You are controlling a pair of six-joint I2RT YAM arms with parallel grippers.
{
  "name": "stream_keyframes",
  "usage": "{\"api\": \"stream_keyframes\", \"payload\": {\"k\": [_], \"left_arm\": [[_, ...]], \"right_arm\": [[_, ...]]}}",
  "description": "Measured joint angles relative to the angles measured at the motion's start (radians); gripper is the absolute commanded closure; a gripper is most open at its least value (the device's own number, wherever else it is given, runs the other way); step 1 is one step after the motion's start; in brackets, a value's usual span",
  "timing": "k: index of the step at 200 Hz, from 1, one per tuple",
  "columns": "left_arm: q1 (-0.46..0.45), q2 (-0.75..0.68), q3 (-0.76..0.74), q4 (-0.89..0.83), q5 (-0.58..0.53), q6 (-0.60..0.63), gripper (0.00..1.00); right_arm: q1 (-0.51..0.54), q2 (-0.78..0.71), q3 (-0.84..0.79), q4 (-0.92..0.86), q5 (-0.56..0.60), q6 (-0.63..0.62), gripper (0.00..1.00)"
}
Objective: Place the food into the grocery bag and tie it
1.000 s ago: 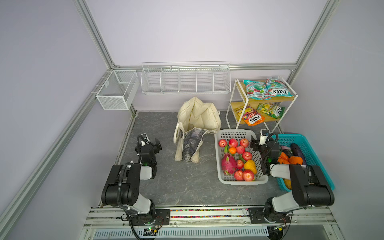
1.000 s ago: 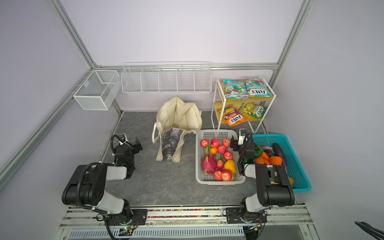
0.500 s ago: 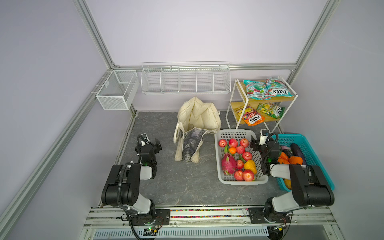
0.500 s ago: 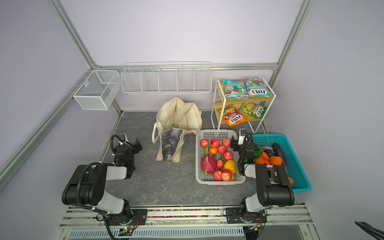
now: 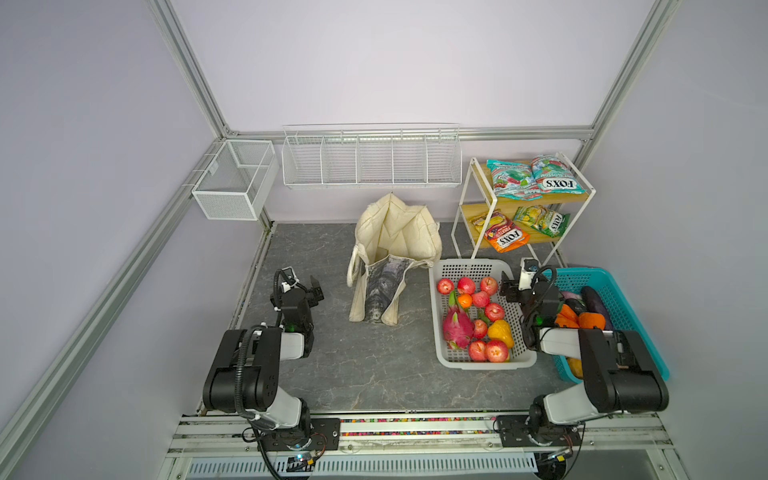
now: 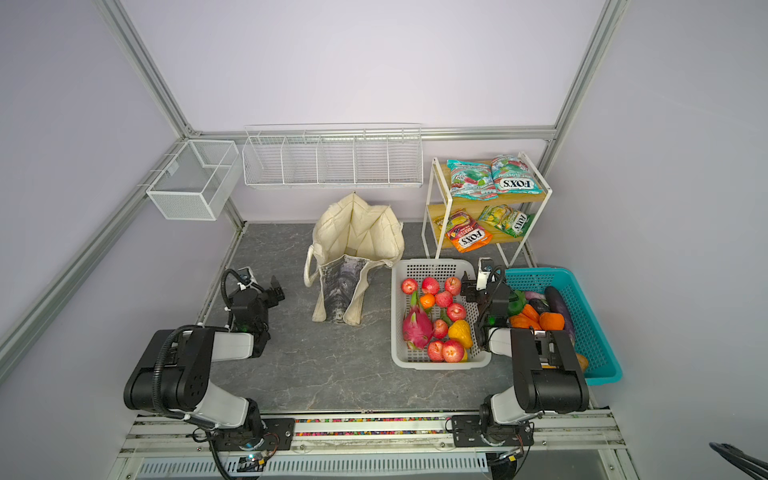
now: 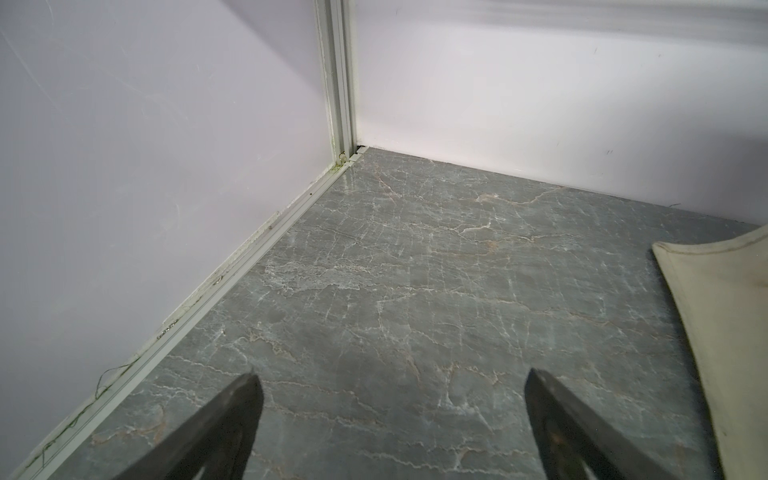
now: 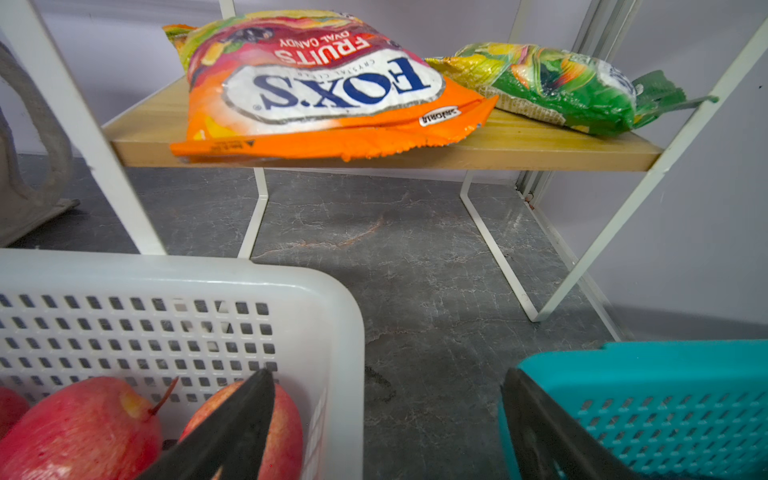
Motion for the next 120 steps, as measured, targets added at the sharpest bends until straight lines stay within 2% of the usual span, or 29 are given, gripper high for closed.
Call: {"api": "stream_keyframes", "payload": {"k": [54, 88, 120], "left_arm": [[0.0, 0.0, 0.0, -0.001, -0.003, 0.0, 0.0], [0.0, -0.003, 0.0, -0.017, -0.003, 0.0, 0.04], [-0.011, -0.122, 0.016, -0.154, -0.005, 0.004, 0.05]], "right_arm": [[0.0, 0.0, 0.0, 0.0, 0.0, 0.0, 0.12], [0.002, -0.001, 0.001, -0.003, 0.004, 0.001, 0.08], [0.002, -0.084, 0.051, -0.214, 0.059, 0.033, 0.09]]}}
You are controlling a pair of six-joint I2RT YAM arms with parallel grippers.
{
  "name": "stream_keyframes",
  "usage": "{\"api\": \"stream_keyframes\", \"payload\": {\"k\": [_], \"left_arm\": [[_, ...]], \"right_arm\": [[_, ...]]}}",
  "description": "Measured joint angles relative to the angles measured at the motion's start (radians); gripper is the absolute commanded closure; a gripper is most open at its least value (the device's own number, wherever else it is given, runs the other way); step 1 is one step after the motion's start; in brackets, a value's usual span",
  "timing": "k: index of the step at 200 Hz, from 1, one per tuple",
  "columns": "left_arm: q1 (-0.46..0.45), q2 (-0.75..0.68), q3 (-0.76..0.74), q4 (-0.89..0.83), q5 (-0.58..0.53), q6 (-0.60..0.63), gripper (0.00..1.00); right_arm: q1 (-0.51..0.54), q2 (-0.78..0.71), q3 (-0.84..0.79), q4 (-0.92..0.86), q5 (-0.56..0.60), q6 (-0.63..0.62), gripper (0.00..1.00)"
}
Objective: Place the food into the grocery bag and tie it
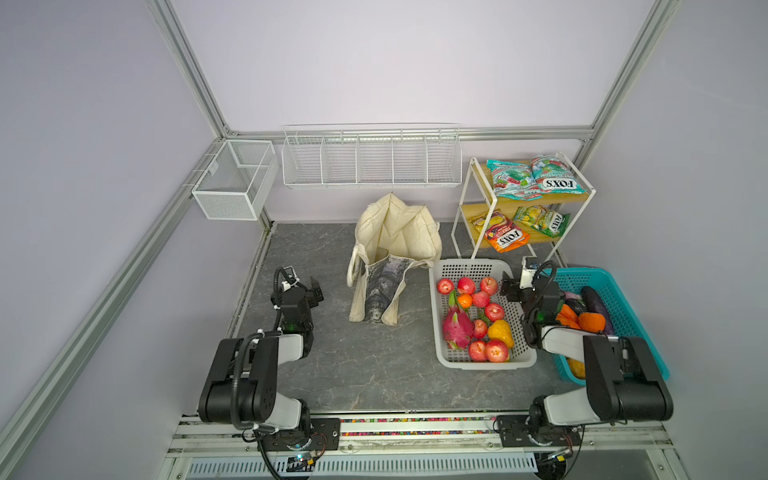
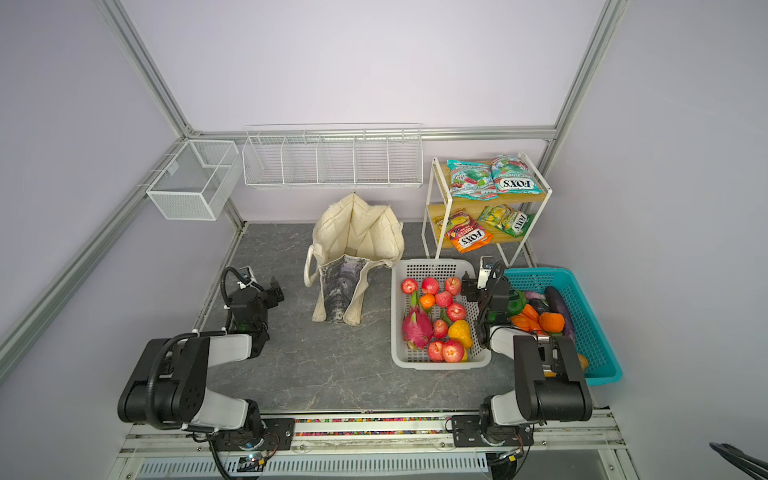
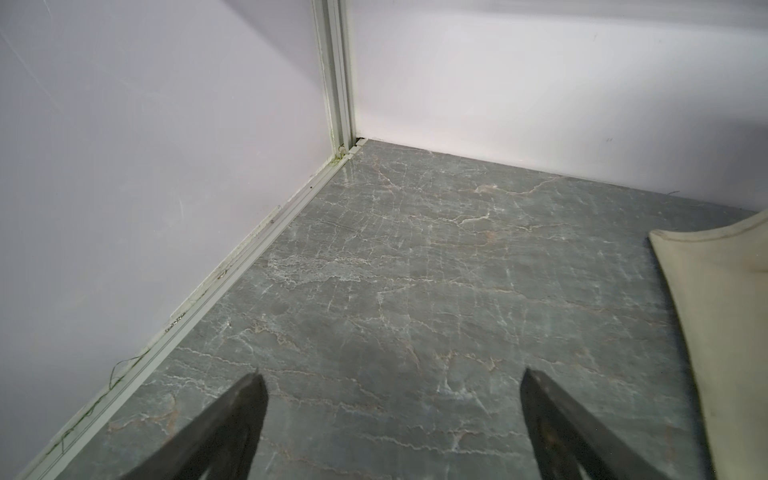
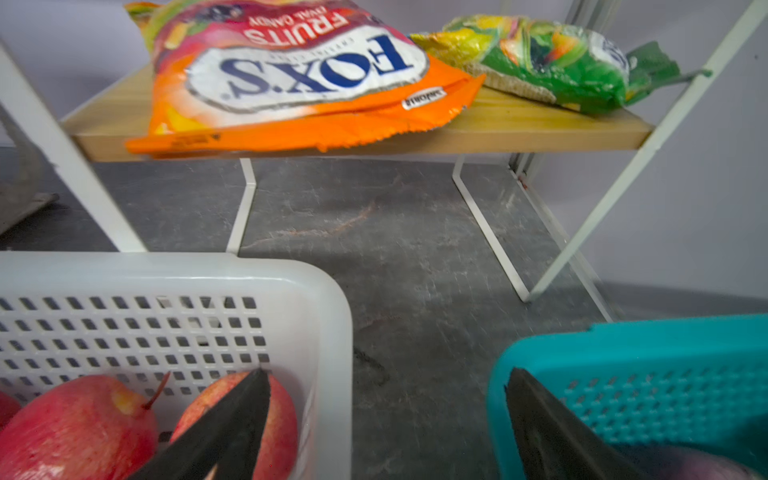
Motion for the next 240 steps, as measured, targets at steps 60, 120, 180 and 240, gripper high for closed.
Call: {"api": "stream_keyframes", "payload": {"k": [60, 120, 180, 240], "left_arm": [[-0.045, -0.315, 0.098, -0.293, -0.05, 0.013, 0.09], [-0.072, -0.491, 0.333, -0.854, -0.071, -0.202, 0.3], [-0.108, -0.342, 0.663, -1.347, 0.038, -0.403, 0.3], [-0.271, -0.095, 1.104, -1.538, 0.096, -0.401, 0.0]], "right_arm": [[0.002, -0.222, 0.108, -0.363, 0.059, 0.19, 0.09], [0.109, -0.317, 0.286, -0.691, 0.087, 0.385, 0.03], [0.236, -0.335, 0.486, -0.966, 0.017, 0.607, 0.01], [0.438, -0.152, 0.704, -1.089, -0.106, 0.789, 0.01]]}}
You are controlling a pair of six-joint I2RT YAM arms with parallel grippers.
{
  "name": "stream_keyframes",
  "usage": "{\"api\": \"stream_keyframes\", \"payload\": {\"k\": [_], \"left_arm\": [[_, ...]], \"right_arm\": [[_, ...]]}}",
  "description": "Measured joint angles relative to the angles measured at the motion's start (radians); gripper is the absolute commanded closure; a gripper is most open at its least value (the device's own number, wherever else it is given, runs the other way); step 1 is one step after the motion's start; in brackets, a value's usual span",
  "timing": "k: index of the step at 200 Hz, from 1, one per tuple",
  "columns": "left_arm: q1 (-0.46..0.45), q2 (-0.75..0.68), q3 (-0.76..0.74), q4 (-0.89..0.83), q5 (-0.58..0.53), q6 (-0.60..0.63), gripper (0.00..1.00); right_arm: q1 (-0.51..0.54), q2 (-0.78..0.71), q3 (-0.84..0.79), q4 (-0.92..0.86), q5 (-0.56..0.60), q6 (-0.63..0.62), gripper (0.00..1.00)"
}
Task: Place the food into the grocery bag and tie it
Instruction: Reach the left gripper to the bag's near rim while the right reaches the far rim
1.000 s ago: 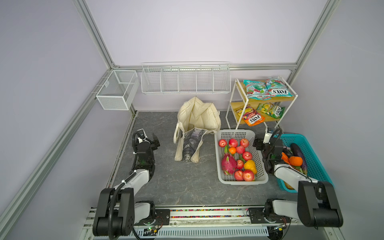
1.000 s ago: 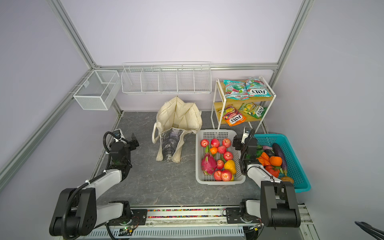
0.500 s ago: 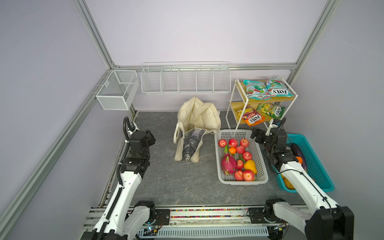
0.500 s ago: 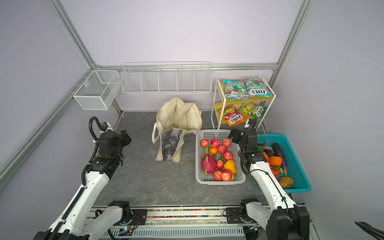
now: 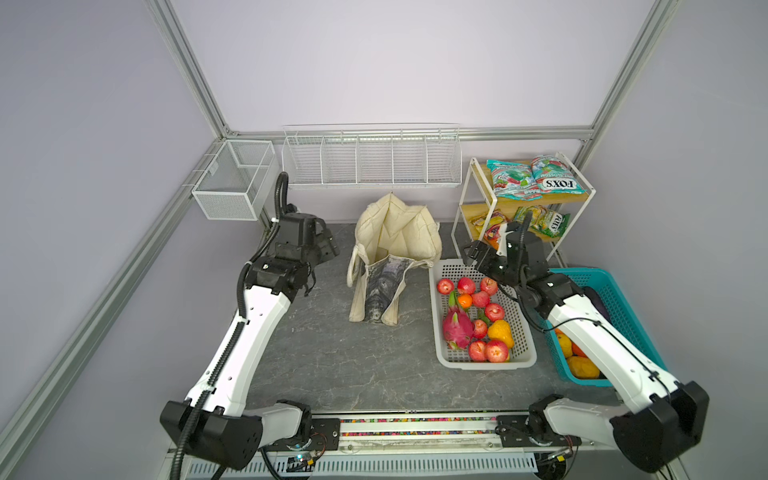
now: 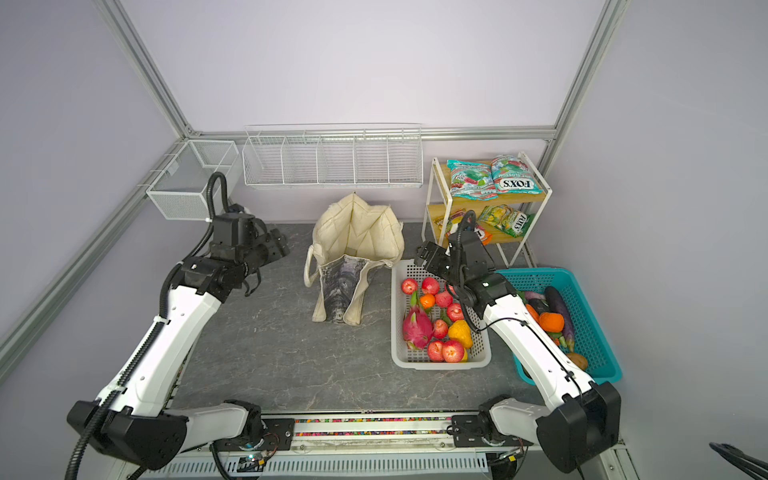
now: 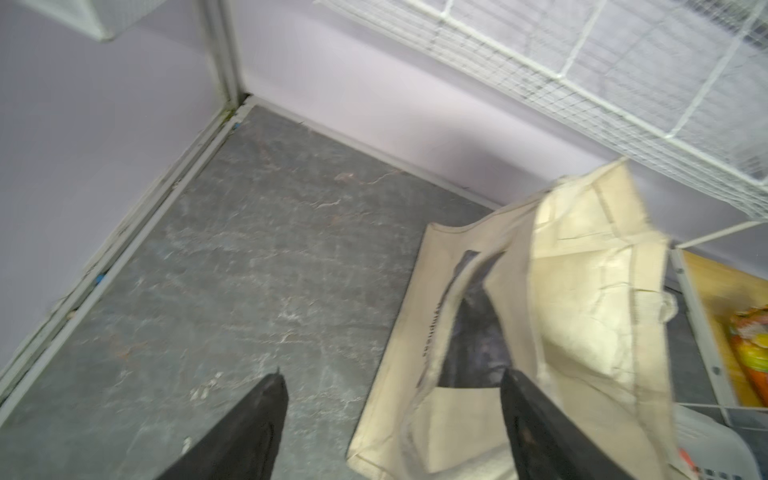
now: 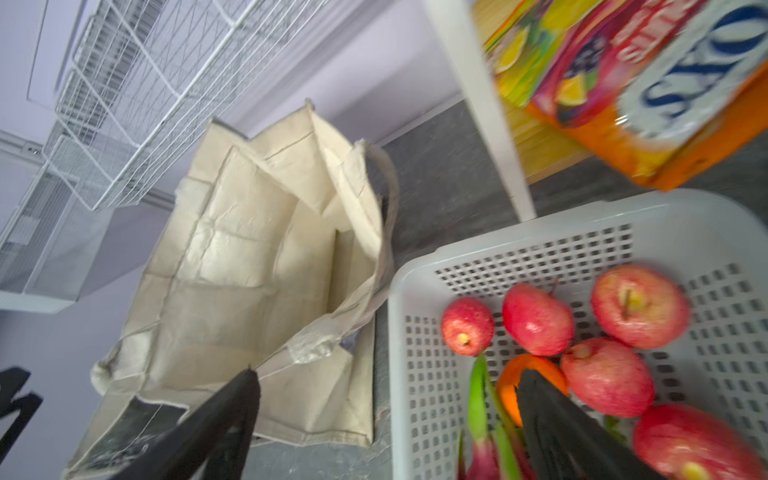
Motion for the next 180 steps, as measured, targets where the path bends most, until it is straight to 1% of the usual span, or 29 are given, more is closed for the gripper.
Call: {"api": "stream_keyframes", "payload": {"k": [21, 29, 47, 67, 75, 82, 92, 98, 126, 156, 180], "left_arm": [[-0.023, 0.09, 0.128, -0.047, 0.04, -0.002, 0.0], [-0.023, 0.128, 0.177, -0.069, 0.062, -0.002, 0.03], [-0.023, 0.214, 0.294, -0.124, 0.117, -0.008, 0.04], [-0.023, 0.334, 0.475, -0.207, 0.172, -0.011, 0.05], [-0.023, 0.382, 0.537, -0.232, 0.196, -0.014, 0.08], [-0.023, 0.414, 0.575, -0.247, 0.215, -0.02, 0.14], [-0.023, 0.443, 0.603, -0.266, 0.241, -0.024, 0.19], [-0.023, 0.459, 0.61, -0.279, 0.255, -0.029, 0.2], [-0.023, 0.522, 0.644, -0.339, 0.289, -0.043, 0.2], [-0.023, 0.587, 0.684, -0.374, 0.307, -0.045, 0.2], [-0.023, 0.63, 0.702, -0.389, 0.33, -0.044, 0.27]], "right_arm": [[0.049, 0.05, 0.051, -0.022, -0.016, 0.044, 0.01], [0.06, 0.068, 0.068, -0.025, -0.024, 0.066, 0.01], [0.067, 0.098, 0.094, -0.025, -0.034, 0.11, 0.02], [0.068, 0.14, 0.116, -0.026, -0.04, 0.169, 0.02], [0.068, 0.157, 0.123, -0.026, -0.042, 0.187, 0.03], [0.068, 0.174, 0.13, -0.027, -0.046, 0.201, 0.03], [0.068, 0.198, 0.139, -0.027, -0.052, 0.22, 0.04], [0.068, 0.212, 0.144, -0.027, -0.056, 0.232, 0.04], [0.068, 0.264, 0.171, -0.032, -0.067, 0.264, 0.04], [0.068, 0.315, 0.22, -0.035, -0.08, 0.272, 0.04], [0.064, 0.357, 0.255, -0.036, -0.092, 0.275, 0.04]]}}
